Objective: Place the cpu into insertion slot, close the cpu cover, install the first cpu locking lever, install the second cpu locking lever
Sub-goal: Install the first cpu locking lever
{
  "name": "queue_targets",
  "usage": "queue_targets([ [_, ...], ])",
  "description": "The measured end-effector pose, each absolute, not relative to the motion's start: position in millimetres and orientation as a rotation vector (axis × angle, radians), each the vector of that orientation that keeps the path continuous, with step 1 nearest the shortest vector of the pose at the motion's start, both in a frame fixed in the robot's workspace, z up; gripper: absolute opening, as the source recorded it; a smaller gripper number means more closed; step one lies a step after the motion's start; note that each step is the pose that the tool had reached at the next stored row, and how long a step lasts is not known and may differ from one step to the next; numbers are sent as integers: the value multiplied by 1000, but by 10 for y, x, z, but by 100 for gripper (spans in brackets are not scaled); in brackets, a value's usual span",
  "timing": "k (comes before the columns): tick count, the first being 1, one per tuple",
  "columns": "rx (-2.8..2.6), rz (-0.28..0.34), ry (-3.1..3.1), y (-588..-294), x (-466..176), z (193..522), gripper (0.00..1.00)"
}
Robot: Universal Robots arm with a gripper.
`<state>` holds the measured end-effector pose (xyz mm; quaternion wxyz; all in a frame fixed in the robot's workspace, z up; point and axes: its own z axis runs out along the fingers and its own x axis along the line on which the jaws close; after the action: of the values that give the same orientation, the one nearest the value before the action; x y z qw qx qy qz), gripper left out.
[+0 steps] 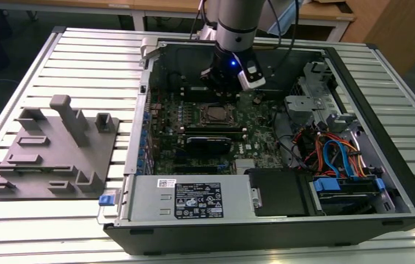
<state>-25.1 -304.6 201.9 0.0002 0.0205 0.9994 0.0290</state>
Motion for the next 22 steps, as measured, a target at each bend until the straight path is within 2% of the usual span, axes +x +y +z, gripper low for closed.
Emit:
queue_targets([
  [22,65,52,3140,-3047,-243,1989,10],
])
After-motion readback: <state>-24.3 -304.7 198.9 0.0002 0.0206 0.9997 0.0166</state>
